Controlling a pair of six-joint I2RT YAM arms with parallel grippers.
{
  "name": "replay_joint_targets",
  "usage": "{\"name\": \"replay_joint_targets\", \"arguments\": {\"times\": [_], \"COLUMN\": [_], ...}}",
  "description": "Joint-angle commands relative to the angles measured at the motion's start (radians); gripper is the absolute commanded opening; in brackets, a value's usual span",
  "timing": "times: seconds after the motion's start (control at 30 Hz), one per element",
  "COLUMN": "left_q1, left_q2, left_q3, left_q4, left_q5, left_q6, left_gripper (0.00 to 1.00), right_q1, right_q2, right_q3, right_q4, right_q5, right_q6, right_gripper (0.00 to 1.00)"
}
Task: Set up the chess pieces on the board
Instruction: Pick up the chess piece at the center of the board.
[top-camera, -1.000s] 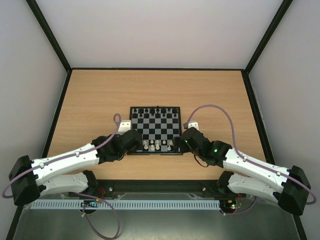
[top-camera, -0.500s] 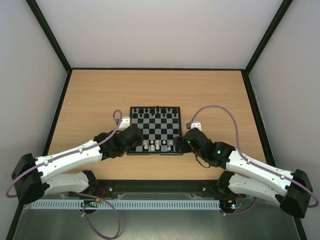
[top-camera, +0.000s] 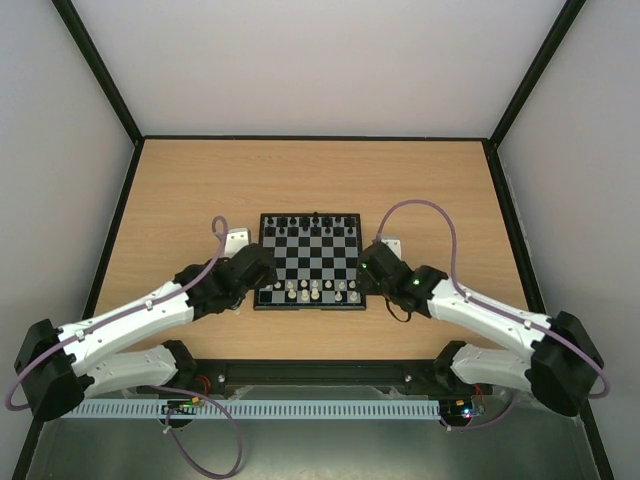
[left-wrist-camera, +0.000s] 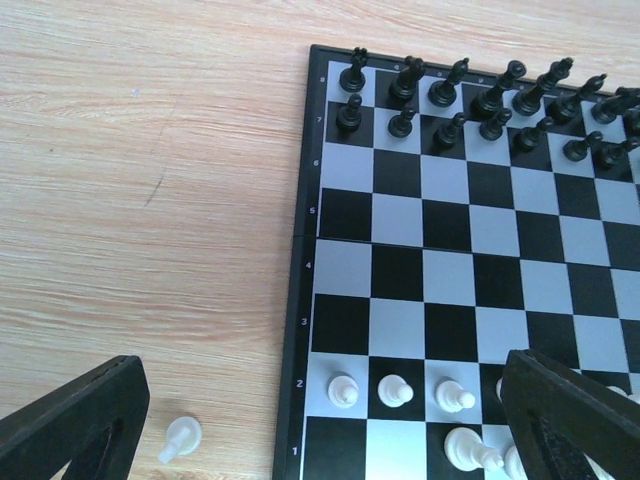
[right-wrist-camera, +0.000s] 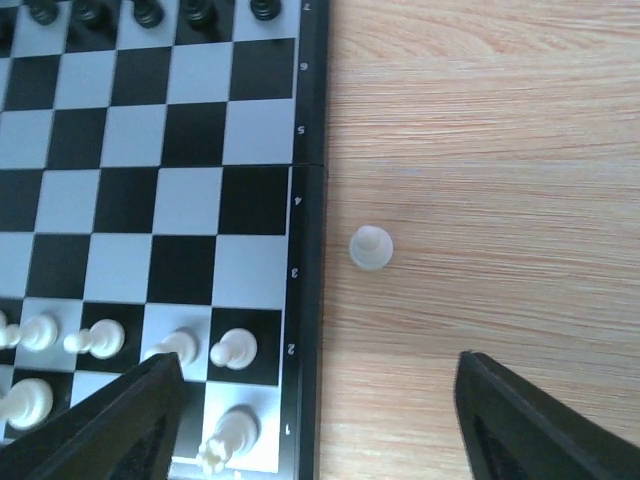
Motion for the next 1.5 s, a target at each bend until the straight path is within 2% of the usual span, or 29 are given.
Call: {"name": "replay_joint_targets", "arguments": {"times": [0.0,0.07,0.17,0.33,0.43,0.57,0.63,0.73,0.87,1.2,1.47], "left_q1": [0.009,0.012,0.014,0.016,0.017,0.019,0.02,0.023,0.025,0.025,0.026], "left_q2": [-0.032,-0.037,-0.042,-0.037,-0.036,-0.036,-0.036,-0.031,-0.02,-0.034,-0.065], "left_q3": [-0.025,-0.034,-0.042,-0.044,-0.043,-0.045,-0.049,-0.05,-0.045,-0.035,-0.045], "left_q4": [0.028,0.041,0.055,0.067,0.074,0.078,0.084,0.089,0.097,0.114,0.096], "left_q5": [0.019,0.03,0.043,0.058,0.062,0.061,0.063,0.065,0.069,0.089,0.086], "left_q6": [0.031,0.039,0.05,0.067,0.072,0.076,0.076,0.078,0.08,0.092,0.084], "left_gripper": [1.0,0.99,0.99,0.99,1.0,0.99,0.99,0.99,0.99,0.99,0.99], "right_q1": [-0.043,-0.058,-0.086,-0.114,-0.124,-0.137,-0.144,-0.159,-0.174,-0.196,-0.196], "right_q2": [0.108,0.147,0.214,0.29,0.328,0.373,0.394,0.421,0.438,0.453,0.381], "right_q3": [0.078,0.098,0.114,0.133,0.145,0.159,0.162,0.157,0.152,0.154,0.139], "right_q4": [-0.028,-0.022,-0.007,0.005,0.015,0.035,0.045,0.061,0.073,0.072,0.037], "right_q5": [-0.006,-0.017,-0.039,-0.045,-0.051,-0.063,-0.066,-0.074,-0.081,-0.068,-0.049], "right_q6": [-0.015,-0.026,-0.04,-0.053,-0.062,-0.073,-0.079,-0.079,-0.079,-0.103,-0.096], "right_gripper": [0.69,0.61,0.56,0.55,0.47,0.45,0.39,0.37,0.35,0.1,0.05]}}
